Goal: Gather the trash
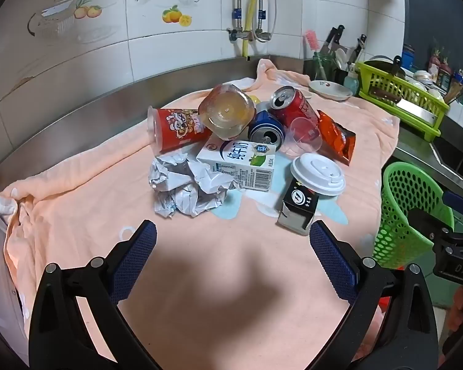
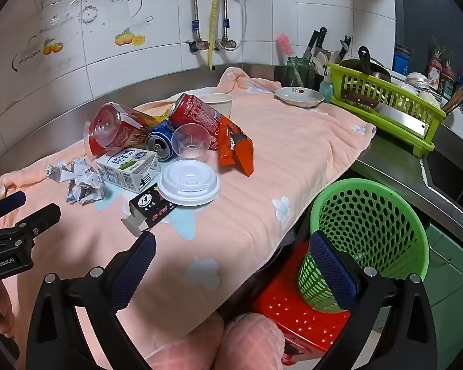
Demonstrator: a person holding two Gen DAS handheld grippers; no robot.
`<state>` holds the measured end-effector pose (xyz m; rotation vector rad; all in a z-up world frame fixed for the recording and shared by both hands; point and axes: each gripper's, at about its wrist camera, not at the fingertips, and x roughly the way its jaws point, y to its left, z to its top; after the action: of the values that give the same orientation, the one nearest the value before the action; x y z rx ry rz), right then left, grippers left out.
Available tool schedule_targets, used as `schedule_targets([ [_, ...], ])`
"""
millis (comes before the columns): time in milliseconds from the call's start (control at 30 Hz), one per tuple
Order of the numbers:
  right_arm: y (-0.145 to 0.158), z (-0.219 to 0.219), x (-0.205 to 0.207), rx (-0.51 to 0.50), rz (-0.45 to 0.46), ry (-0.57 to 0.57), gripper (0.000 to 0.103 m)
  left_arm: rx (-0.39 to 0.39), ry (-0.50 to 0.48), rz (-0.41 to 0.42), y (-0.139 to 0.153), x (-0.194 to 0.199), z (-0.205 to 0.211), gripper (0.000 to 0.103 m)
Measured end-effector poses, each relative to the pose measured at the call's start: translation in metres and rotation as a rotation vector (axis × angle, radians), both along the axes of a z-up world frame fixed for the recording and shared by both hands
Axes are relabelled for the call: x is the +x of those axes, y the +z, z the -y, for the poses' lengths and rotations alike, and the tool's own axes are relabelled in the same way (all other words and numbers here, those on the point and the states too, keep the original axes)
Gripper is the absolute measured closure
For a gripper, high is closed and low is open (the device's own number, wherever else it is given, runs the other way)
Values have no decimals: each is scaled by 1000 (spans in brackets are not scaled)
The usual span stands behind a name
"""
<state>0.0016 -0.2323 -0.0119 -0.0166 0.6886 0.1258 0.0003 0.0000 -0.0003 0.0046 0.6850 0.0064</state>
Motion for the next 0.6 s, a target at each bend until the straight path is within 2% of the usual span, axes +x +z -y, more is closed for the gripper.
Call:
schedule_targets([
  [600, 1, 0, 3, -1, -5, 6, 6, -13, 19, -2, 0, 1, -6, 5],
])
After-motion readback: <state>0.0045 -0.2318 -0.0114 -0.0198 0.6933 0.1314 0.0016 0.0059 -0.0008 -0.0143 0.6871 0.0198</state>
